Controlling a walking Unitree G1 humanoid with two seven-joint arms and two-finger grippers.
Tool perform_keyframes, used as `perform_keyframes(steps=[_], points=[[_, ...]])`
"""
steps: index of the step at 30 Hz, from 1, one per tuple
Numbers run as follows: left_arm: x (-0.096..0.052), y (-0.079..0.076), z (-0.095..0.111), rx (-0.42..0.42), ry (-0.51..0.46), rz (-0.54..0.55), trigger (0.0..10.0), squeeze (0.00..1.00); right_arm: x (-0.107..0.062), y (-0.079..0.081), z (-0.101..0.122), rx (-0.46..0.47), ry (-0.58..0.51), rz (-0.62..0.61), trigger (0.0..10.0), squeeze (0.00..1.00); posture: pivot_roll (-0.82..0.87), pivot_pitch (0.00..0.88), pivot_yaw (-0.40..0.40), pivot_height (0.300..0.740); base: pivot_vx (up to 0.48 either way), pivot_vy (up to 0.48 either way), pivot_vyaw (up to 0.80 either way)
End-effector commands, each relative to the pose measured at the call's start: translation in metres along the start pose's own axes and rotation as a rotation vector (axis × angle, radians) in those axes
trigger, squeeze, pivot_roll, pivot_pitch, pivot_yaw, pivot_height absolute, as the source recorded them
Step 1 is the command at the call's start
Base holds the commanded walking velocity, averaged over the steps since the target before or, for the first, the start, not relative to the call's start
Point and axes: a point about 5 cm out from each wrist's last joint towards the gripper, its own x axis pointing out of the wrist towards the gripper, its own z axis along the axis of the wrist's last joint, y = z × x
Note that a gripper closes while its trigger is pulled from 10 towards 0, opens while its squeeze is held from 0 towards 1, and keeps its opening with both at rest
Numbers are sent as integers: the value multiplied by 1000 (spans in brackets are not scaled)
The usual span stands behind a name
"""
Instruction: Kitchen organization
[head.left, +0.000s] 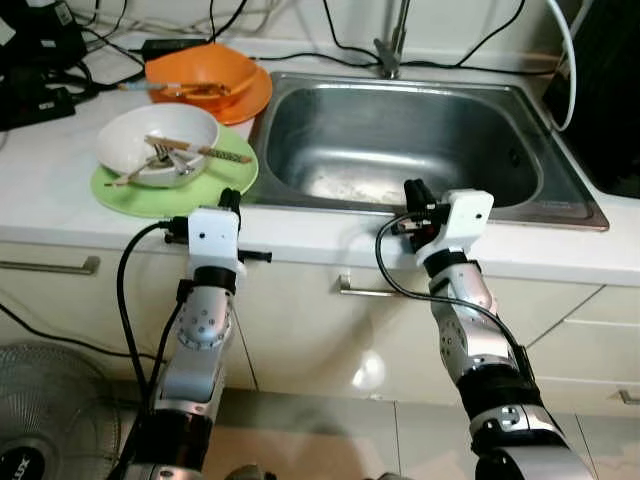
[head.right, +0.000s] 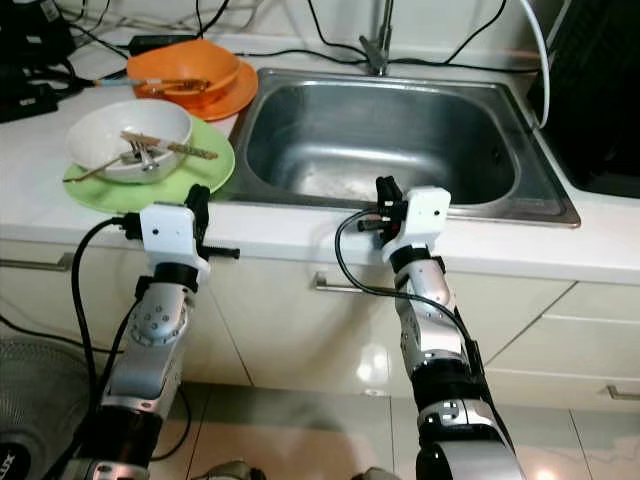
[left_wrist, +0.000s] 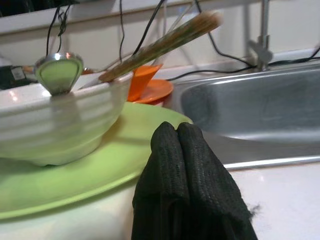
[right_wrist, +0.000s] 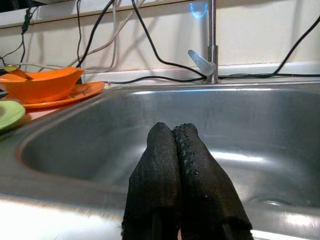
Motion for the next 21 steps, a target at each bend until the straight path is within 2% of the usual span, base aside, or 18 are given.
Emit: perform_keyframes(steps=[1, 9, 18, 19, 21], points=[[-1, -4, 12, 20, -60, -23, 10000, 0, -2, -4, 2, 12, -15, -17, 10000, 0, -23, 80, -4, 740, 0, 0, 0], [-6, 7, 28, 112, -131, 15, 10000, 0, 1, -5, 12, 3, -46, -13, 10000, 0, -19, 77, -8, 740, 0, 0, 0], [-8, 14, 24, 147, -94, 53, 10000, 0, 6, -2, 21, 0, -74, 5, 10000, 0, -19, 67, -11, 740, 0, 0, 0], [-9, 15, 23, 154, -92, 62, 10000, 153, 7, -2, 21, 0, -76, 6, 10000, 0, -19, 67, -11, 740, 0, 0, 0], [-8, 16, 23, 156, -89, 70, 10000, 1000, 7, -2, 23, 1, -80, 10, 10000, 0, -19, 67, -11, 740, 0, 0, 0]])
